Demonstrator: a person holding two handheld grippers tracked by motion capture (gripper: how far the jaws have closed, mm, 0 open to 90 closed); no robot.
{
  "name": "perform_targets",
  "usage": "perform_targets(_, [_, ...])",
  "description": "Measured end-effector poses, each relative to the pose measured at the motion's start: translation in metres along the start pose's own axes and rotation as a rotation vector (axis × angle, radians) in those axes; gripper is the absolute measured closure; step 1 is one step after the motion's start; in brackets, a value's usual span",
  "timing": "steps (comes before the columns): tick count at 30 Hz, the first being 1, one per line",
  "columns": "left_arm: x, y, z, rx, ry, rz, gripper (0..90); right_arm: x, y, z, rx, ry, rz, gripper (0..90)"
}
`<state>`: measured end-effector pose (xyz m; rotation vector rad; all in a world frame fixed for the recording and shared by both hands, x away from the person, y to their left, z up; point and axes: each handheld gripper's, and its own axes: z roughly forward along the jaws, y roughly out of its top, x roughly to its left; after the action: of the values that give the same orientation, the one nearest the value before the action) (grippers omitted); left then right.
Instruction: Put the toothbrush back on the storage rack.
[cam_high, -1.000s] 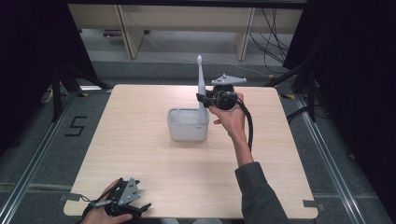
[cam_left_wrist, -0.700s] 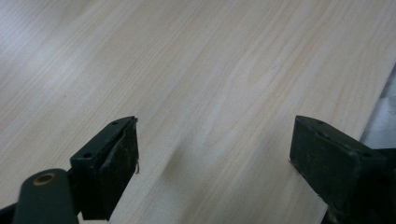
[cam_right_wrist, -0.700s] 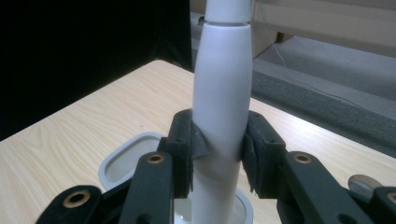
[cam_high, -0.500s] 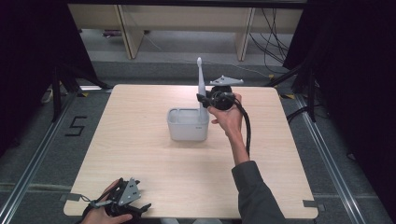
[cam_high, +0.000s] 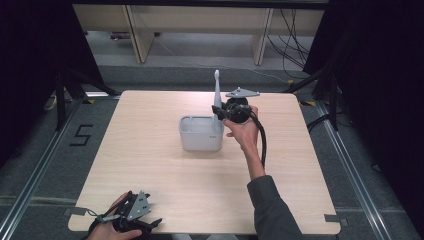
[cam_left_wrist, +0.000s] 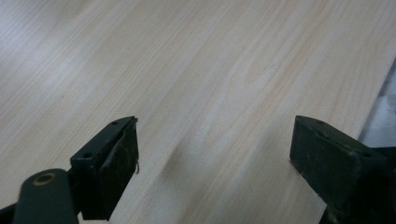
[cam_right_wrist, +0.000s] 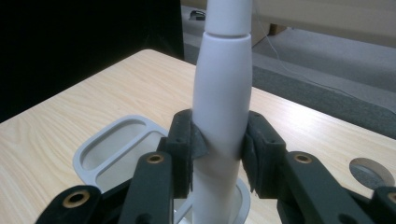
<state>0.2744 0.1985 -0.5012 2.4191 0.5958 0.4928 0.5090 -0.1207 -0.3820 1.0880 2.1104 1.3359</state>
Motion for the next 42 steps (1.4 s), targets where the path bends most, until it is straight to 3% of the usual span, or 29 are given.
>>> perform_targets(3, [-0.001, 0.000, 0.001, -0.010, 0.006, -0.017, 15.2, -0.001, -0.002, 0.003, 0.006, -0.003, -0.035, 66.4])
perform_targets(5, [0.000, 0.000, 0.000, 0.003, -0.001, 0.003, 15.3, 0.001, -0.004, 0.003, 0.013, -0.010, -0.012, 66.4])
perform_targets(6, [0.000, 0.000, 0.000, -0.001, 0.001, -0.007, 15.2, 0.000, -0.005, 0.005, 0.011, -0.004, -0.030, 66.4])
perform_targets(7, [-0.001, 0.000, 0.001, -0.010, 0.007, -0.015, 15.2, 0.001, -0.007, 0.005, 0.030, -0.013, -0.016, 66.4])
perform_targets(10, [0.000, 0.000, 0.000, 0.003, -0.002, -0.001, 15.2, -0.001, -0.010, 0.008, 0.031, -0.010, -0.033, 66.4])
perform_targets(11, [-0.001, 0.000, 0.000, 0.001, -0.002, -0.008, 15.2, 0.001, -0.011, 0.008, 0.040, -0.015, -0.010, 66.4])
perform_targets(13, [-0.001, 0.000, 0.001, -0.005, 0.010, -0.002, 15.2, -0.001, -0.013, 0.011, 0.039, -0.014, -0.027, 66.4])
perform_targets(14, [-0.002, 0.000, 0.001, -0.016, 0.012, -0.015, 15.2, 0.001, -0.013, 0.010, 0.056, -0.017, -0.010, 66.4])
perform_targets(15, [-0.001, 0.000, 0.001, 0.002, 0.000, -0.011, 15.2, 0.001, -0.014, 0.011, 0.056, -0.013, -0.005, 66.4])
perform_targets(17, [-0.001, 0.000, 0.000, 0.000, -0.004, -0.011, 15.3, -0.002, -0.016, 0.013, 0.042, -0.014, -0.030, 66.4])
perform_targets(19, [0.000, 0.000, 0.001, -0.010, 0.005, -0.009, 15.2, -0.001, -0.017, 0.013, 0.068, -0.020, -0.015, 66.4])
perform_targets(20, [-0.002, 0.000, 0.001, -0.013, -0.001, -0.027, 15.2, -0.002, -0.018, 0.014, 0.062, -0.020, -0.024, 66.4])
perform_targets(21, [-0.001, 0.000, 0.000, 0.004, -0.006, -0.009, 15.2, -0.002, -0.019, 0.016, 0.050, -0.015, -0.030, 66.4])
perform_targets(23, [0.000, 0.000, 0.000, 0.002, -0.004, 0.002, 15.3, -0.001, -0.021, 0.016, 0.072, -0.021, -0.008, 66.4])
perform_targets(25, [-0.001, 0.000, 0.001, -0.011, 0.000, -0.012, 15.2, -0.003, -0.023, 0.018, 0.070, -0.015, -0.023, 66.5])
perform_targets(30, [-0.001, 0.000, 0.000, -0.001, -0.004, -0.005, 15.2, -0.004, -0.027, 0.019, 0.072, -0.025, -0.004, 66.4])
perform_targets(31, [-0.001, 0.000, 0.001, 0.001, -0.006, -0.013, 15.2, -0.007, -0.027, 0.018, 0.071, -0.026, -0.020, 66.4])
perform_targets(34, [-0.001, 0.000, 0.000, 0.001, 0.002, 0.003, 15.3, -0.006, -0.030, 0.020, 0.065, -0.024, 0.018, 66.4])
perform_targets(35, [-0.001, 0.000, 0.000, 0.001, 0.002, 0.004, 15.2, -0.008, -0.030, 0.020, 0.071, -0.012, -0.009, 66.4])
perform_targets(37, [-0.001, 0.000, 0.001, 0.002, 0.001, 0.002, 15.2, -0.008, -0.032, 0.021, 0.074, -0.018, -0.009, 66.4])
perform_targets(39, [-0.001, 0.000, 0.001, 0.002, 0.002, 0.001, 15.2, -0.006, -0.033, 0.022, 0.089, -0.020, 0.030, 66.5])
perform_targets(42, [-0.001, 0.000, 0.001, 0.001, 0.001, 0.001, 15.3, -0.008, -0.033, 0.023, 0.074, -0.016, 0.017, 66.5])
